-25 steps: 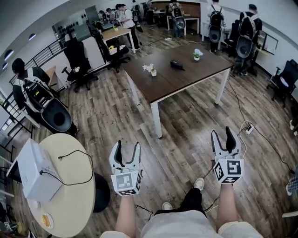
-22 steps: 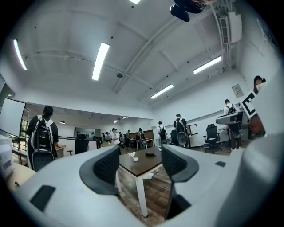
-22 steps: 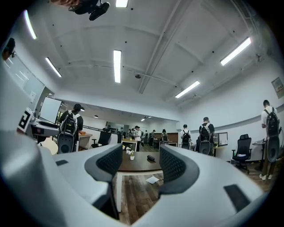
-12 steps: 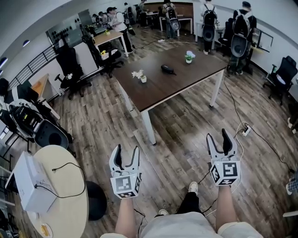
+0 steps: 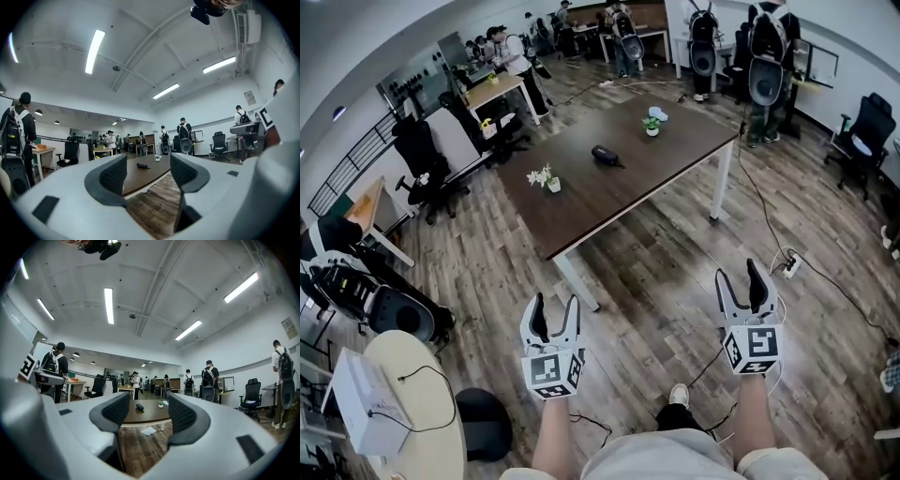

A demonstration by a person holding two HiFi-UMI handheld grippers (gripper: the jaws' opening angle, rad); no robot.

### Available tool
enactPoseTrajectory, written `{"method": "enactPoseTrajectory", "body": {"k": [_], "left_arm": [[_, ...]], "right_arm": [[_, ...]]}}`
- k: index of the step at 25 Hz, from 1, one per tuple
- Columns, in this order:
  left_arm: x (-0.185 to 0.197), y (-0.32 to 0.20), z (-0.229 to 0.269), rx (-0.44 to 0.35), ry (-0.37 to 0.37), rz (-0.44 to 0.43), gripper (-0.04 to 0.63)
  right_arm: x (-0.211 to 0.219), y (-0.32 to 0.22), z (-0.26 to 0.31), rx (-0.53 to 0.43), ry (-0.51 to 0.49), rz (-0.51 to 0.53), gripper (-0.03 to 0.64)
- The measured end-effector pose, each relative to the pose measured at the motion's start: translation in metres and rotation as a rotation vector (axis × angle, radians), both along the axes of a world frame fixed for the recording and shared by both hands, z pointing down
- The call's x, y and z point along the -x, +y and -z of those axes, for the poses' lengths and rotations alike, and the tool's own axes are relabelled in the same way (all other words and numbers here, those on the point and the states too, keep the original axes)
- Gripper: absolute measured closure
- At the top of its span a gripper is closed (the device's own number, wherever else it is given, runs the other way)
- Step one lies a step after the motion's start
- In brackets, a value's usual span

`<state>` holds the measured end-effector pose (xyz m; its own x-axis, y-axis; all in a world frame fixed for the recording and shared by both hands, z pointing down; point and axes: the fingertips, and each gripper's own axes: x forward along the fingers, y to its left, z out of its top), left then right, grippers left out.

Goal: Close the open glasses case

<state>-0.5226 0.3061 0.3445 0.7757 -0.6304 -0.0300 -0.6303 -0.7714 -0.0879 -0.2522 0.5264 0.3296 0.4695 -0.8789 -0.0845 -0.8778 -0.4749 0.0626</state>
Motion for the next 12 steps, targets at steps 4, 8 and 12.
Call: {"method": "enactPoseTrajectory", "body": {"k": [4,8,12], "left_arm": [[-0.062,0.001,-0.001,0.005,-0.014,-0.007,0.314],[-0.112,0.005,-0.005,0.010,-0.042,-0.016,0.314],[-0.151,0.004,-0.011,0.006,-0.050,-0.019,0.314]], "right_arm": [[-0.056,-0.002,-0.007,0.013,-0.014,0.007,0.365],[-0.099,-0.003,-0.015,0.027,-0.029,0.028,0.368],[-0.135,-0.007,-0.022,0.029,-0.034,0.037,0.370]]}}
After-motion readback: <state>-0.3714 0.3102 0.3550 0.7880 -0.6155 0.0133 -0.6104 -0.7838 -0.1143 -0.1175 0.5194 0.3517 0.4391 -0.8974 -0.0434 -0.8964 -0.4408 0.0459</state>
